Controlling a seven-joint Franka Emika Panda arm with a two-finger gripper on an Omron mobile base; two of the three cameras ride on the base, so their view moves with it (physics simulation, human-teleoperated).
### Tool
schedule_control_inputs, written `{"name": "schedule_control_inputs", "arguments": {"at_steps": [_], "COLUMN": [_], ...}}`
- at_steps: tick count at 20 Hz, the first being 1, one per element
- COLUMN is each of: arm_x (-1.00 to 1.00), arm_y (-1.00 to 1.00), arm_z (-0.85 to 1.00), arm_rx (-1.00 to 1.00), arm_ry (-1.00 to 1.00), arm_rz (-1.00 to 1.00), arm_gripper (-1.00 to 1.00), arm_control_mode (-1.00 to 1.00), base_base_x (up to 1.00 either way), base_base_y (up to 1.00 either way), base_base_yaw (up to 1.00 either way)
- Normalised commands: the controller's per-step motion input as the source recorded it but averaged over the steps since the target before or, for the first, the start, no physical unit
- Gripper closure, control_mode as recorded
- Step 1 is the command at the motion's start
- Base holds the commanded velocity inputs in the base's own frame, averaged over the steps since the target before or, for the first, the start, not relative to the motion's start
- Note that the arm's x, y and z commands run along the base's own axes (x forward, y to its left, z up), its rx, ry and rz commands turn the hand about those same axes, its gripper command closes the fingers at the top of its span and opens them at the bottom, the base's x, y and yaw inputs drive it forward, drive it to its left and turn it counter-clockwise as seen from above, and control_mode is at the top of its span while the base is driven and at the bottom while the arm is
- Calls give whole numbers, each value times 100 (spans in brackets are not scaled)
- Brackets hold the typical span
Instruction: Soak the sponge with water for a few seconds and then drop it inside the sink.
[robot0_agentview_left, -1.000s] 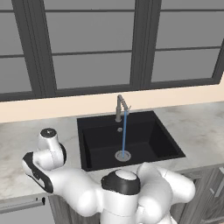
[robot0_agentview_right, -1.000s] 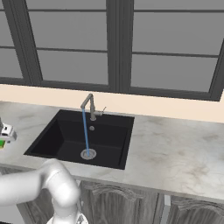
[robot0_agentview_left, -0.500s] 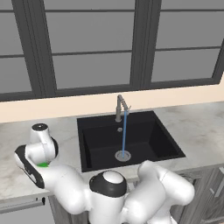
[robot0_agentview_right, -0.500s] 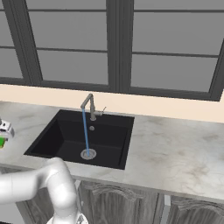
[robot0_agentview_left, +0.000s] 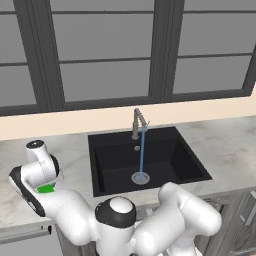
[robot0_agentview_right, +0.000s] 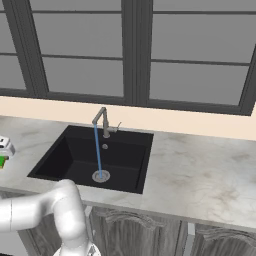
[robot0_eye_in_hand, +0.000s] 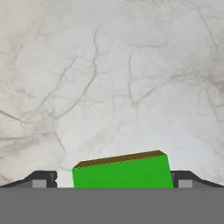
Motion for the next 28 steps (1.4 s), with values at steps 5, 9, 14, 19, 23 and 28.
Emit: {"name": "schedule_control_inputs", "arguments": {"at_steps": [5, 9, 14, 19, 23, 28], "arm_x": [0, 0, -5, -2, 0, 0], "arm_y": [2, 0, -2, -3, 0, 1], "arm_z": [-43, -66, -67, -27, -4, 0], "arm_rx": [-4, -6, 0, 2, 1, 0], "arm_ry": [0, 2, 9, 8, 2, 1], "arm_rz": [0, 0, 0, 0, 0, 0], "arm_gripper": [-100, -100, -100, 100, 100, 100], "arm_control_mode": [-100, -100, -100, -100, -100, -100], "base_base_x": [0, 0, 0, 0, 0, 0], "base_base_y": [0, 0, 0, 0, 0, 0], "base_base_yaw": [0, 0, 0, 0, 0, 0]}}
